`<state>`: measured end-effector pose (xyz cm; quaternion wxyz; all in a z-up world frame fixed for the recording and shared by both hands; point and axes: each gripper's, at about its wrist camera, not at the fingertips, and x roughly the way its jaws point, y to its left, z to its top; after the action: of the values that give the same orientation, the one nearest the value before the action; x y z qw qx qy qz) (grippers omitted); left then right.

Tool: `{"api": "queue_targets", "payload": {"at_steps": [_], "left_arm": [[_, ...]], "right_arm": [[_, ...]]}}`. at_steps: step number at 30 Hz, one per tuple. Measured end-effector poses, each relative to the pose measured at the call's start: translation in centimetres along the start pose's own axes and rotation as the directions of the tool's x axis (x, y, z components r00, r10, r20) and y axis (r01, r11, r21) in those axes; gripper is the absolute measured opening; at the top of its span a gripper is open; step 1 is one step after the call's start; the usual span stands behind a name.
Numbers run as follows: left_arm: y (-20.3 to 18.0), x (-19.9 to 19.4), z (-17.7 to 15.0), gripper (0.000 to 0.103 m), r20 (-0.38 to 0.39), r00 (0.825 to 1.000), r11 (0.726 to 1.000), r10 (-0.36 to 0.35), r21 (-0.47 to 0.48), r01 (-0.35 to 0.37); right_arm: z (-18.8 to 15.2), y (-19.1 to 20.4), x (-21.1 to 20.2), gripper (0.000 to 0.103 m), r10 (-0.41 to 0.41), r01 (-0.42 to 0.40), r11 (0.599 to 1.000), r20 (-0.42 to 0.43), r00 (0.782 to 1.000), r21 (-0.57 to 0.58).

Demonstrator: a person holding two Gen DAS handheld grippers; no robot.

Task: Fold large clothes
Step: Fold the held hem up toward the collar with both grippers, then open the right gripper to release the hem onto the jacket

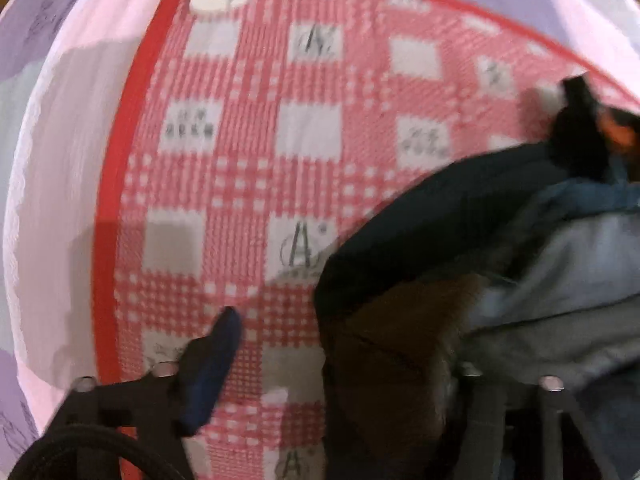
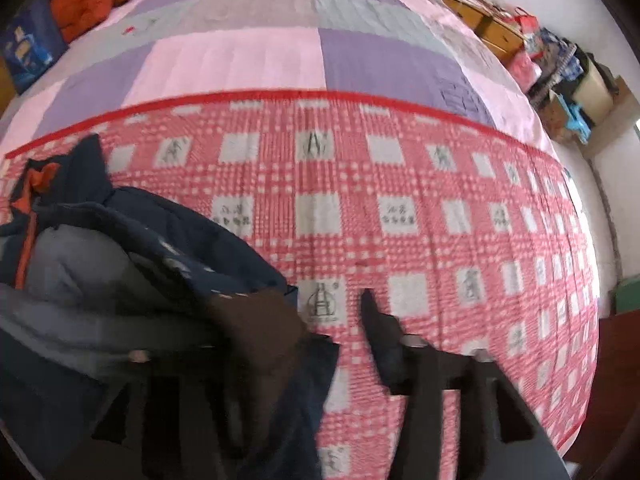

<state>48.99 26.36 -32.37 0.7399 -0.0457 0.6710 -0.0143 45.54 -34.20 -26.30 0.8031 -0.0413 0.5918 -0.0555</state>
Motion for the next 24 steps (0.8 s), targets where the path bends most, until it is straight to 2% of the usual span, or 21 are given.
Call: {"api": "queue_targets", "payload": {"at_steps": [2, 3, 5, 7, 8, 10, 11, 12, 13, 14, 15, 16, 18, 19, 20, 21, 23, 24], "left_arm": [[0.8, -2.9, 0.8, 0.077, 0.066, 0.997, 0.999, -0.040, -0.008, 0.041], [1.5, -4.3, 1.1, 0.079, 0.100, 0.990, 0.994, -0.095, -0.036, 0.099], [2.7, -6.3, 1.6, 0.086, 0.178, 0.969, 0.978, -0.169, -0.093, 0.188], [3.2, -7.7, 1.7, 0.086, 0.225, 0.951, 0.961, -0.213, -0.129, 0.246], [3.1, -8.3, 1.5, 0.086, 0.243, 0.943, 0.955, -0.228, -0.131, 0.265], [2.5, -9.0, 0.6, 0.086, 0.271, 0.934, 0.957, -0.233, -0.105, 0.269], [2.5, -8.9, -0.1, 0.086, 0.277, 0.932, 0.961, -0.231, -0.086, 0.264], [2.0, -9.2, -1.0, 0.086, 0.282, 0.933, 0.966, -0.224, -0.066, 0.252], [1.5, -9.7, -2.2, 0.086, 0.292, 0.934, 0.974, -0.206, -0.035, 0.226], [1.2, -10.2, -3.2, 0.086, 0.308, 0.933, 0.981, -0.185, 0.001, 0.194], [1.0, -10.6, -4.5, 0.086, 0.323, 0.931, 0.986, -0.167, 0.030, 0.167], [0.8, -10.9, -5.9, 0.086, 0.342, 0.926, 0.987, -0.159, 0.057, 0.149], [0.8, -11.7, -9.3, 0.086, 0.377, 0.911, 0.985, -0.170, 0.065, 0.157], [0.9, -11.9, -10.4, 0.086, 0.381, 0.905, 0.982, -0.190, 0.059, 0.181], [0.9, -12.0, -11.9, 0.086, 0.389, 0.897, 0.977, -0.209, 0.048, 0.207], [0.7, -12.0, -13.5, 0.086, 0.392, 0.892, 0.973, -0.223, 0.036, 0.228], [-0.1, -11.5, -16.1, 0.086, 0.386, 0.893, 0.971, -0.232, 0.031, 0.238], [-0.9, -11.0, -17.7, 0.087, 0.380, 0.898, 0.973, -0.224, 0.028, 0.231]], "right_arm": [[0.5, -1.1, -2.0, 0.078, 0.029, -0.029, 0.999, 0.018, 0.999, -0.017], [0.8, -1.5, -2.9, 0.081, 0.063, -0.063, 0.998, 0.019, 0.998, -0.019], [1.3, -2.0, -4.9, 0.083, 0.118, -0.117, 0.993, 0.024, 0.993, -0.010], [1.8, -2.6, -6.6, 0.084, 0.157, -0.158, 0.987, 0.042, 0.987, 0.026], [2.0, -2.6, -6.8, 0.087, 0.174, -0.174, 0.984, 0.022, 0.985, 0.031], [2.0, -1.5, -5.9, 0.088, 0.021, -0.026, 0.997, -0.065, 0.998, -0.070], [1.8, -0.5, -5.1, 0.088, -0.079, 0.060, 0.985, -0.110, 0.991, -0.161], [1.6, 0.3, -5.0, 0.088, -0.095, 0.067, 0.977, -0.137, 0.986, -0.201], [1.6, 0.6, -5.8, 0.088, -0.040, 0.016, 0.982, -0.121, 0.992, -0.189], [1.6, 0.8, -7.4, 0.088, 0.067, -0.079, 0.983, -0.077, 0.995, -0.163], [1.6, 1.0, -9.2, 0.088, 0.141, -0.142, 0.979, -0.016, 0.990, -0.145], [1.5, 1.1, -10.4, 0.088, 0.153, -0.147, 0.979, 0.030, 0.988, -0.142], [1.1, 2.4, -12.4, 0.089, 0.039, -0.019, 0.978, 0.096, 0.995, -0.206], [0.7, 3.3, -13.4, 0.089, 0.042, -0.006, 0.968, 0.137, 0.990, -0.252], [0.0, 4.7, -14.8, 0.089, 0.124, -0.063, 0.949, 0.182, 0.975, -0.309], [-0.3, 5.5, -15.4, 0.089, 0.192, -0.123, 0.935, 0.185, 0.964, -0.333], [-1.1, 9.1, -15.7, 0.089, 0.353, -0.276, 0.876, 0.135, 0.926, -0.396], [-1.3, 11.2, -15.2, 0.089, 0.398, -0.324, 0.843, 0.092, 0.913, -0.430]]}}
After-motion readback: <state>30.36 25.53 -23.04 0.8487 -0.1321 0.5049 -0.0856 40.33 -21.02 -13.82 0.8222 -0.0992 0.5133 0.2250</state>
